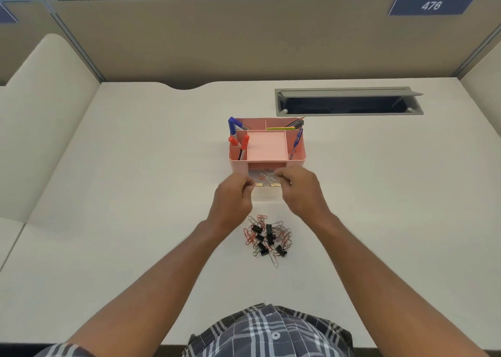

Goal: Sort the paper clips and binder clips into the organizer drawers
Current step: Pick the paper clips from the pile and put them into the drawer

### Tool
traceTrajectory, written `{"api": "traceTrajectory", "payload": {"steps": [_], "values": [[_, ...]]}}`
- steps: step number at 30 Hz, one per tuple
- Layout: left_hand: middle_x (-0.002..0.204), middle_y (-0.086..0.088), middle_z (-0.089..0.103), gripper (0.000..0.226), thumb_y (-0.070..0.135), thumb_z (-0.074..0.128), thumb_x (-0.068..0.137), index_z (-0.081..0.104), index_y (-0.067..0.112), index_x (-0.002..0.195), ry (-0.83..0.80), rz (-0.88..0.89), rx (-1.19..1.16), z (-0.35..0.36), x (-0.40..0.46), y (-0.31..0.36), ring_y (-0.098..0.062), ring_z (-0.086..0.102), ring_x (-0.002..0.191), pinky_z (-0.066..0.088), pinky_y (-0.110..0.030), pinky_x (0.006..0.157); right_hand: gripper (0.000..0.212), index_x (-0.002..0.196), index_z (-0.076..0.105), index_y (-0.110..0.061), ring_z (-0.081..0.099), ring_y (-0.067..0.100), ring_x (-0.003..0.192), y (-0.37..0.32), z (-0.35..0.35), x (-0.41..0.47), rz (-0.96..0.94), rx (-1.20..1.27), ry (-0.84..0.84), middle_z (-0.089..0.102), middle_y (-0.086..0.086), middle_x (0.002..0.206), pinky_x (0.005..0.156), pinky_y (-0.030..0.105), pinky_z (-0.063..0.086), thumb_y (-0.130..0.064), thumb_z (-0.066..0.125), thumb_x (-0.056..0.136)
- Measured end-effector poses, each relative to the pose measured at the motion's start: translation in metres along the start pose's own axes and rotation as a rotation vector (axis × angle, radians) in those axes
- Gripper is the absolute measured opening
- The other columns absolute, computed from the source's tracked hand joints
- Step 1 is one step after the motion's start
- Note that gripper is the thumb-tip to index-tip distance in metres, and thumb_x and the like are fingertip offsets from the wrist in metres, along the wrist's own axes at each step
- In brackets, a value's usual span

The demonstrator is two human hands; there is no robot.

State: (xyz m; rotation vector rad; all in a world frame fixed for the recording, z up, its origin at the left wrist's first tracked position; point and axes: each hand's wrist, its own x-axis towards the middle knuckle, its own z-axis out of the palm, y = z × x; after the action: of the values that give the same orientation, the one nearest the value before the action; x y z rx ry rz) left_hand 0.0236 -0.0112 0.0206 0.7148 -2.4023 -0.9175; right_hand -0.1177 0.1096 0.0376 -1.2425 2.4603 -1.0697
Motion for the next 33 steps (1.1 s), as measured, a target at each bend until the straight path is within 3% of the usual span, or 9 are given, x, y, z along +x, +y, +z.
{"api": "traceTrajectory", "payload": {"steps": [5, 10, 12, 16, 19, 23, 30, 33], "values": [[0.088, -0.004, 0.068, 0.013, 0.003, 0.057, 0.089, 0.067, 0.01, 0.093, 0.008, 0.005, 0.049, 0.007, 0.033, 0.018, -0.018, 0.059, 0.076, 0.053, -0.032, 0.067, 0.025, 0.105, 0.074, -0.01, 0.063, 0.027, 0.087, -0.009, -0.001, 0.022, -0.02, -0.102, -0.03, 0.072, 0.011, 0.098, 0.075, 0.037, 0.052, -0.006, 0.052, 0.093], [0.085, -0.002, 0.065, 0.015, -0.001, 0.057, 0.088, 0.064, 0.011, 0.092, 0.04, 0.111, 0.04, 0.006, 0.018, 0.008, -0.013, 0.055, 0.074, 0.048, -0.023, 0.064, 0.019, 0.099, 0.073, -0.013, 0.061, 0.018, 0.082, -0.009, -0.004, 0.008, -0.067, -0.046, 0.012, 0.071, 0.002, 0.091, 0.073, 0.034, 0.052, -0.01, 0.055, 0.093], [0.085, -0.002, 0.062, 0.017, -0.004, 0.057, 0.086, 0.064, 0.01, 0.092, -0.001, 0.12, 0.058, 0.009, -0.003, -0.005, -0.014, 0.054, 0.075, 0.047, -0.025, 0.066, 0.016, 0.098, 0.073, -0.014, 0.061, 0.017, 0.085, -0.006, 0.001, -0.008, -0.044, -0.052, -0.081, 0.071, 0.0, 0.093, 0.077, 0.034, 0.051, -0.014, 0.057, 0.093], [0.108, -0.004, 0.058, 0.025, 0.008, 0.059, 0.091, 0.065, 0.013, 0.114, -0.288, -0.056, 0.183, 0.022, -0.037, -0.04, -0.019, 0.055, 0.101, 0.043, -0.025, 0.082, 0.026, 0.115, 0.069, -0.015, 0.062, 0.024, 0.101, 0.002, 0.03, -0.032, 0.171, -0.193, -0.414, 0.068, 0.004, 0.11, 0.088, 0.034, 0.049, -0.028, 0.057, 0.095], [0.108, -0.003, 0.051, 0.025, 0.014, 0.063, 0.091, 0.066, 0.016, 0.115, -0.364, -0.076, 0.227, 0.026, -0.044, -0.051, -0.018, 0.05, 0.101, 0.034, -0.02, 0.08, 0.029, 0.119, 0.065, -0.016, 0.06, 0.028, 0.102, 0.001, 0.05, -0.042, 0.195, -0.232, -0.47, 0.062, 0.008, 0.109, 0.085, 0.037, 0.051, -0.028, 0.057, 0.094], [0.1, -0.004, 0.051, 0.014, 0.015, 0.065, 0.089, 0.068, 0.016, 0.103, -0.352, -0.039, 0.255, 0.026, -0.041, -0.05, -0.021, 0.05, 0.092, 0.041, -0.026, 0.074, 0.017, 0.108, 0.064, -0.013, 0.059, 0.029, 0.096, -0.003, 0.066, -0.045, 0.178, -0.284, -0.462, 0.058, 0.009, 0.105, 0.079, 0.038, 0.05, -0.021, 0.059, 0.093], [0.097, -0.002, 0.051, 0.008, 0.011, 0.063, 0.089, 0.066, 0.014, 0.094, -0.366, -0.035, 0.293, 0.03, -0.039, -0.05, -0.021, 0.05, 0.09, 0.045, -0.031, 0.074, 0.005, 0.088, 0.068, -0.02, 0.063, 0.018, 0.081, 0.008, 0.049, -0.036, 0.423, 0.04, -0.417, 0.066, -0.004, 0.086, 0.074, 0.032, 0.053, -0.016, 0.066, 0.089], [0.097, -0.001, 0.052, 0.007, 0.012, 0.061, 0.089, 0.066, 0.016, 0.093, -0.375, -0.051, 0.298, 0.031, -0.037, -0.05, -0.02, 0.05, 0.091, 0.046, -0.033, 0.076, 0.009, 0.094, 0.071, -0.016, 0.059, 0.009, 0.074, 0.014, 0.035, -0.032, 0.458, 0.135, -0.396, 0.063, -0.006, 0.082, 0.063, 0.02, 0.046, -0.011, 0.064, 0.091]]}}
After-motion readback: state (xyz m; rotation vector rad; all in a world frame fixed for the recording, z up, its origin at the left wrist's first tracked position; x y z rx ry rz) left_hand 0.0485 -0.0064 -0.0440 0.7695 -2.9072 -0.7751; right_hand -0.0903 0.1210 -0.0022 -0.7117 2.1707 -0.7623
